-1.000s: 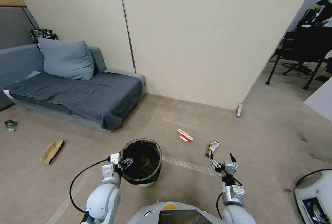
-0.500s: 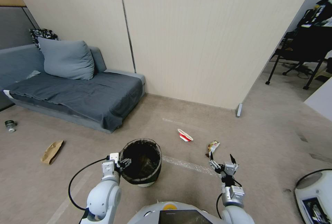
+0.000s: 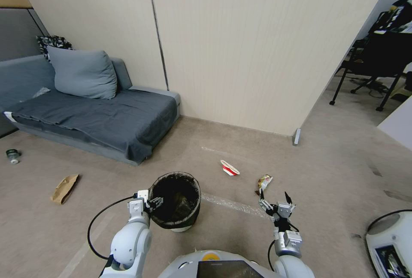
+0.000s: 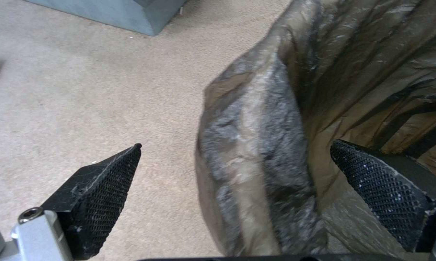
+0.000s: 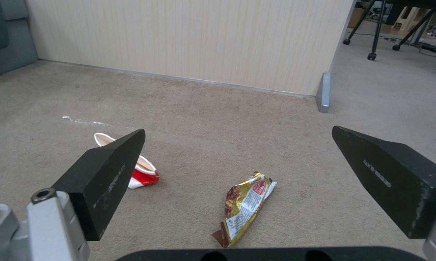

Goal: Pick up the trash bin, then pick up the garbage from the floor and place it into the trash bin.

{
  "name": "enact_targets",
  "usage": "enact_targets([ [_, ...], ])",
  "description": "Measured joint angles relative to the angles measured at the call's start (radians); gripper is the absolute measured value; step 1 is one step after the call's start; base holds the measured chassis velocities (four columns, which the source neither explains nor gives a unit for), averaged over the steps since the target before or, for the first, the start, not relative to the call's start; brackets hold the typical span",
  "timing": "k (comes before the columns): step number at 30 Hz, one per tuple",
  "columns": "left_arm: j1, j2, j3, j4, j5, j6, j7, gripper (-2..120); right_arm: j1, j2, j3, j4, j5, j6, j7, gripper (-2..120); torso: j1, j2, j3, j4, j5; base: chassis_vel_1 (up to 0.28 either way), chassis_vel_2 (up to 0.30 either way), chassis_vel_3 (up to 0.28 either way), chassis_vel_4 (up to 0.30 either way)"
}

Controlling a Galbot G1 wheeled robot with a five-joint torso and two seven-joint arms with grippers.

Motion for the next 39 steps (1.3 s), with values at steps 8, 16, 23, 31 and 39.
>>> enact_targets([
  [8,-0.004,0.000,0.001,0.017,-0.002,-0.001,0.026,78,0.010,0.000,-0.006,-0.006,-0.013,-0.009,0.005,100,0.000,0.000,0.000,0.0001,0.0000,0.000,0.000,0.000,0.000],
  [16,-0.010,0.001,0.002,0.026,-0.004,-0.001,0.026,52,0.015,0.000,-0.004,-0.009,-0.013,-0.011,0.007,100,0.000,0.000,0.000,0.0000,0.0001,0.000,0.000,0.000,0.000],
  [23,-0.006,-0.001,0.002,0.025,-0.004,-0.002,0.026,25,0.016,0.000,-0.004,-0.009,-0.013,-0.011,0.008,100,0.000,0.000,0.000,0.0000,0.0000,0.000,0.000,0.000,0.000],
  [31,0.004,-0.006,0.002,0.005,-0.007,-0.002,0.027,7,0.009,0.000,-0.005,-0.004,-0.012,-0.004,0.009,100,0.000,0.000,0.000,-0.0001,0.0000,0.000,0.000,0.000,0.000],
  [39,0.016,-0.009,-0.001,-0.021,-0.016,-0.002,0.025,6,0.007,0.000,-0.006,0.004,-0.009,-0.002,0.010,100,0.000,0.000,0.000,0.0000,0.0001,0.000,0.000,0.000,0.000],
])
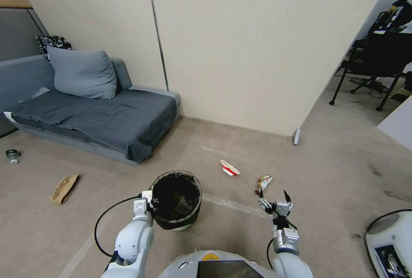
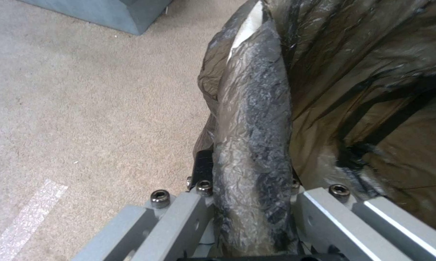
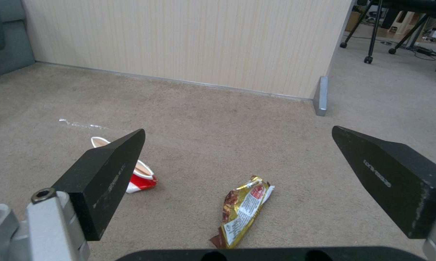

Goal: Pick up the trash bin, then pick up the garbage from the floor and place it into the trash bin.

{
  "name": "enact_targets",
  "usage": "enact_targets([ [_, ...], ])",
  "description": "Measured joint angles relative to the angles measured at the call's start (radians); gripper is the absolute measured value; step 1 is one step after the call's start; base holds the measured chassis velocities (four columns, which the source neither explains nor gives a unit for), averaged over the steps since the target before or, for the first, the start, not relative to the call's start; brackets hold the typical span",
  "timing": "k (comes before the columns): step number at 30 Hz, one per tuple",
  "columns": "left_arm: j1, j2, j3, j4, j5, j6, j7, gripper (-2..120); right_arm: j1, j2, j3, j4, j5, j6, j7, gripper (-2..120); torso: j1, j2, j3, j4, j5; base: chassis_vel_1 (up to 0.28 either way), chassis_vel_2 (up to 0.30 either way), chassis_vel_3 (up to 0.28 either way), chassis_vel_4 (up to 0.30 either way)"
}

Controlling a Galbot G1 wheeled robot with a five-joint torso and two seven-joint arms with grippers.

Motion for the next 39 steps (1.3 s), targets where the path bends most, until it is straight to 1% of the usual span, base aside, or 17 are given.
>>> enact_targets([
  [4,0.002,0.000,0.000,-0.004,-0.017,-0.005,0.005,5,0.000,0.000,0.000,0.003,0.002,0.000,0.000,100,0.000,0.000,0.000,0.0002,0.0001,0.000,0.000,0.000,0.000],
  [6,0.006,-0.001,-0.001,-0.006,-0.022,-0.028,0.026,3,0.001,0.000,0.000,0.003,0.004,0.001,0.000,100,0.000,0.000,0.000,0.0001,0.0001,0.000,0.000,0.000,0.000],
  [8,0.008,-0.001,-0.001,-0.008,-0.022,-0.037,0.034,3,0.001,0.000,0.000,0.003,0.004,0.001,0.000,100,0.000,0.000,0.000,0.0001,0.0001,0.000,0.000,0.000,0.000],
  [10,0.017,-0.004,0.000,-0.022,-0.023,-0.079,0.052,2,0.002,0.000,0.002,0.008,0.009,0.002,0.001,100,0.000,0.000,0.000,0.0000,0.0000,0.000,0.000,0.000,0.000],
  [11,0.017,-0.004,0.000,-0.022,-0.023,-0.079,0.052,2,0.002,0.000,0.002,0.008,0.009,0.002,0.001,100,0.000,0.000,0.000,0.0000,0.0000,0.000,0.000,0.000,0.000],
  [13,0.026,-0.005,0.001,-0.056,-0.022,-0.095,0.052,2,0.002,0.000,0.007,0.016,0.022,0.003,0.003,100,0.000,0.000,0.000,0.0001,0.0001,0.000,0.000,0.000,0.000],
  [14,0.026,-0.005,0.001,-0.056,-0.022,-0.095,0.052,2,0.002,0.000,0.007,0.016,0.022,0.003,0.003,100,0.000,0.000,0.000,0.0001,0.0001,0.000,0.000,0.000,0.000],
  [16,0.042,-0.002,0.003,-0.109,-0.023,-0.106,0.060,2,0.007,0.000,0.009,0.016,0.027,0.003,0.005,100,0.000,0.000,0.000,-0.0001,0.0001,0.000,0.000,0.000,0.000],
  [29,0.073,0.000,0.003,-0.192,-0.020,-0.121,0.076,2,0.015,0.000,0.007,0.015,0.027,-0.002,0.005,100,0.000,0.000,0.000,0.0000,0.0000,0.000,0.000,0.000,0.000],
  [32,0.085,0.003,0.004,-0.221,-0.020,-0.121,0.080,2,0.016,0.000,0.008,0.015,0.027,-0.002,0.005,100,0.000,0.000,0.000,0.0000,0.0000,0.000,0.000,0.000,0.000],
  [36,0.091,0.004,0.004,-0.234,-0.020,-0.121,0.080,2,0.016,0.000,0.008,0.015,0.027,-0.003,0.005,100,0.000,0.000,0.000,0.0000,0.0000,0.000,0.000,0.000,0.000],
  [39,0.114,0.010,0.005,-0.272,-0.024,-0.117,0.081,2,0.016,0.000,0.007,0.017,0.026,-0.006,0.005,100,0.000,0.000,0.000,0.0000,0.0000,0.000,0.000,0.000,0.000],
])
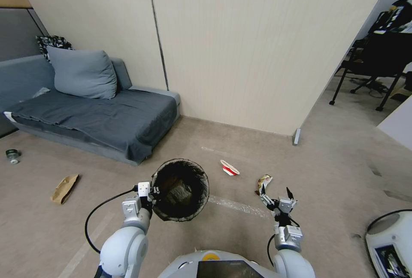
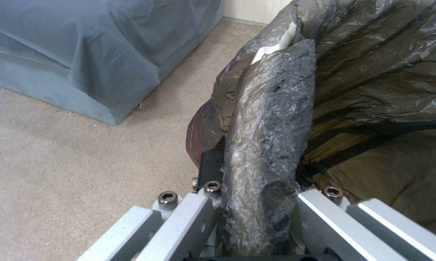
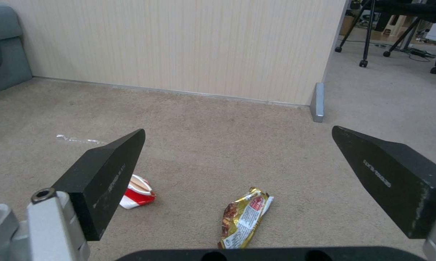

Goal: Pick up the trash bin, then pick up the garbage from the floor and place it into the trash bin.

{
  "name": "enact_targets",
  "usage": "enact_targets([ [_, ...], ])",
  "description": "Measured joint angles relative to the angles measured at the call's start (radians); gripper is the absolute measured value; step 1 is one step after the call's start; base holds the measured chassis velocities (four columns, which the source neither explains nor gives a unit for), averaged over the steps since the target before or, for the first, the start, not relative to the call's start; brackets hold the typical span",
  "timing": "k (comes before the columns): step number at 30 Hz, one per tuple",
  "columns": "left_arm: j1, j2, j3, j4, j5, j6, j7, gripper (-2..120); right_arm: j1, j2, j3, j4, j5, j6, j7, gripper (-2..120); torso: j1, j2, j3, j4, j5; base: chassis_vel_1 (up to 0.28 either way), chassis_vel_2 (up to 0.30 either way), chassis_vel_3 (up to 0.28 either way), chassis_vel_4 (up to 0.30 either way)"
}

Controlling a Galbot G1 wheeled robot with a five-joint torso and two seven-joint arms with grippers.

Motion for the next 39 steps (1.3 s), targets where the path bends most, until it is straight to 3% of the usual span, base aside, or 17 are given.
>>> enact_targets([
  [39,0.013,-0.011,0.001,-0.013,0.005,0.008,0.001,2,0.013,0.000,-0.005,0.007,-0.010,-0.033,0.025,100,0.000,0.000,0.000,0.0000,0.0000,0.000,0.000,0.000,0.000],
])
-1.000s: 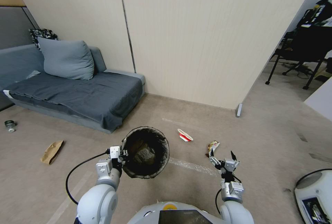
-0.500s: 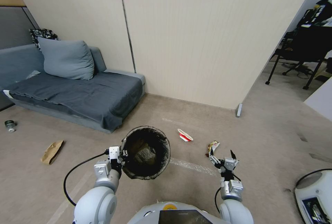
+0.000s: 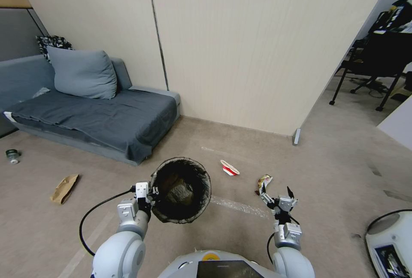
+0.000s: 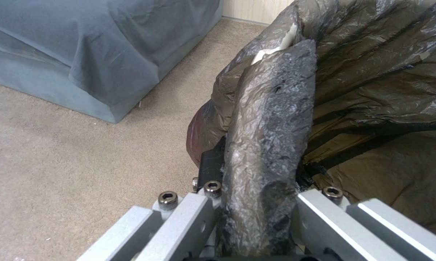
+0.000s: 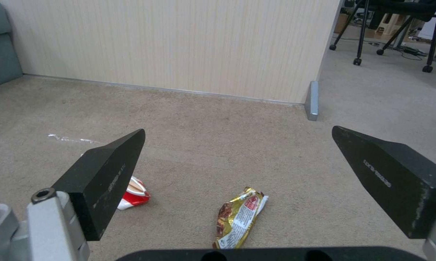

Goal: Pick up the trash bin, then pick up the garbage from the floor and place it into the trash bin.

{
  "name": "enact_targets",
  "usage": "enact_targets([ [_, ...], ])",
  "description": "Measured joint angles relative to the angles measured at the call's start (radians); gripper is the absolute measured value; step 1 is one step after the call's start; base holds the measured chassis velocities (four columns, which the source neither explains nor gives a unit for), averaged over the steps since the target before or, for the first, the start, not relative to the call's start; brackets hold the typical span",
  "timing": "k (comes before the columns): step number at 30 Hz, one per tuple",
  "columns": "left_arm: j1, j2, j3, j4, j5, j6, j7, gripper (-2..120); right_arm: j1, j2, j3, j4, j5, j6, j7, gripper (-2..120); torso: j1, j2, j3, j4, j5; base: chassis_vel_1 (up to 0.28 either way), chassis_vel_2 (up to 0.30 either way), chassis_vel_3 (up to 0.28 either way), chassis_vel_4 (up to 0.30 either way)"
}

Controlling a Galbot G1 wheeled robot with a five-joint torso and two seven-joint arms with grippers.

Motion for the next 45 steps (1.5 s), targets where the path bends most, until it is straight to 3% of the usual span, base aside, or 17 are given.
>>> enact_targets([
  [23,0.006,-0.002,-0.002,-0.004,0.064,0.003,0.054,2,-0.004,0.000,0.002,0.001,0.000,0.008,0.002,100,0.000,0.000,0.000,0.0000,0.0000,0.000,0.000,0.000,0.000],
  [45,0.001,-0.003,-0.002,0.005,0.047,-0.003,0.051,1,-0.002,0.000,0.002,-0.005,0.000,0.008,0.002,100,0.000,0.000,0.000,0.0001,0.0000,-0.013,-0.012,-0.012,-0.011],
])
